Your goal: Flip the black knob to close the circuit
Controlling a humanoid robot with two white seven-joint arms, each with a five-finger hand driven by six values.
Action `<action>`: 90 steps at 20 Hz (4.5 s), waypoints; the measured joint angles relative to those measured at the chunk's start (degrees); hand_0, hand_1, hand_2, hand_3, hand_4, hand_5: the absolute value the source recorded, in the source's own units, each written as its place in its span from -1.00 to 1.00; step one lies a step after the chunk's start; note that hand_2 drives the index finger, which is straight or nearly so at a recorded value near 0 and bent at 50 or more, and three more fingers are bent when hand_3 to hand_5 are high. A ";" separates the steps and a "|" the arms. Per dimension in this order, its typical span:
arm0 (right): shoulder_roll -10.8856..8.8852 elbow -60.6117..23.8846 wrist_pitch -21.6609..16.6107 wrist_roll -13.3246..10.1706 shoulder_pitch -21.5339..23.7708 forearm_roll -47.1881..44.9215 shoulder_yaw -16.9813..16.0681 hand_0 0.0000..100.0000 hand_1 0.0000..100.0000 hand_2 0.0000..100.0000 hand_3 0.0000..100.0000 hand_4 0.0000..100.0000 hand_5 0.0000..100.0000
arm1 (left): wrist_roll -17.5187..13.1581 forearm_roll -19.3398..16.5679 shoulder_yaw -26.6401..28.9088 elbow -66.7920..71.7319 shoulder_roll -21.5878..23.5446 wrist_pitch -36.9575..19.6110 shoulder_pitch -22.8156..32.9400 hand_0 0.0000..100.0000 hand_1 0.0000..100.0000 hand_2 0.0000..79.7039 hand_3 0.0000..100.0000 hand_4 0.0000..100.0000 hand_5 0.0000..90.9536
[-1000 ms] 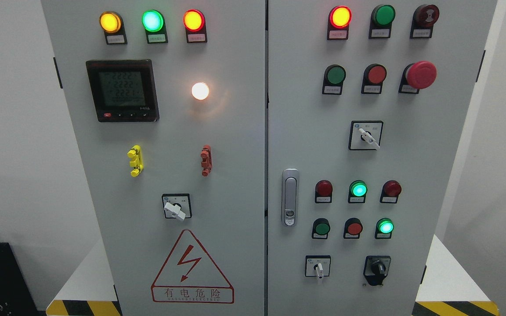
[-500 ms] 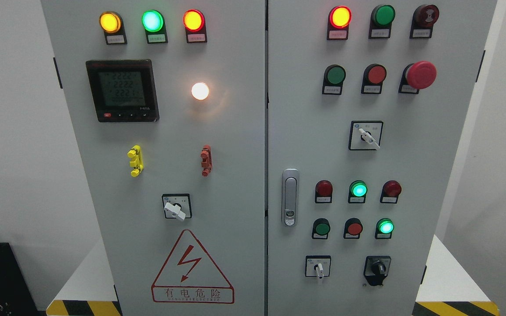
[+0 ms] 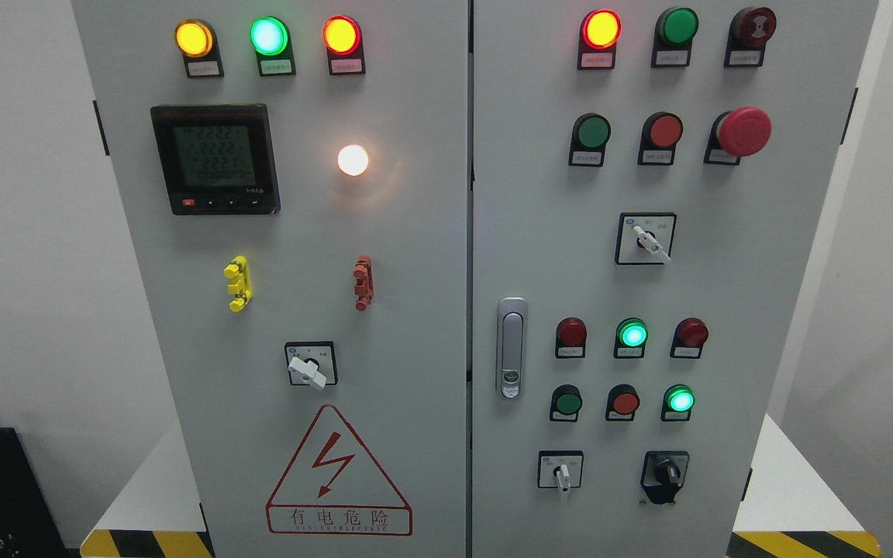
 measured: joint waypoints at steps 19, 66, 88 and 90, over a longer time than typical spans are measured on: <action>-1.89 -49.38 -8.33 -12.40 -7.37 34.51 -8.54 -1.00 -0.66 0.65 1.00 0.55 0.66 | 0.00 0.00 0.00 0.00 0.00 0.01 0.00 -1.00 -1.00 -1.00 -0.90 -0.95 -1.00; -4.01 -47.79 17.01 -5.43 -30.89 80.92 4.41 -1.00 -1.00 0.76 1.00 0.58 0.69 | 0.00 0.00 0.00 0.16 0.00 0.01 0.00 -1.00 -1.00 -1.00 -0.90 -0.95 -1.00; -4.86 -43.73 17.82 -4.88 -34.36 78.51 2.55 -1.00 -1.00 0.76 1.00 0.59 0.70 | 0.00 0.00 0.00 0.02 0.00 0.01 0.01 -1.00 -1.00 -1.00 -0.90 -0.95 -1.00; -4.88 -43.28 18.00 -5.03 -34.70 78.47 2.42 -1.00 -1.00 0.76 1.00 0.59 0.70 | 0.00 0.00 0.00 0.02 0.00 0.01 0.01 -1.00 -1.00 -1.00 -0.90 -0.95 -1.00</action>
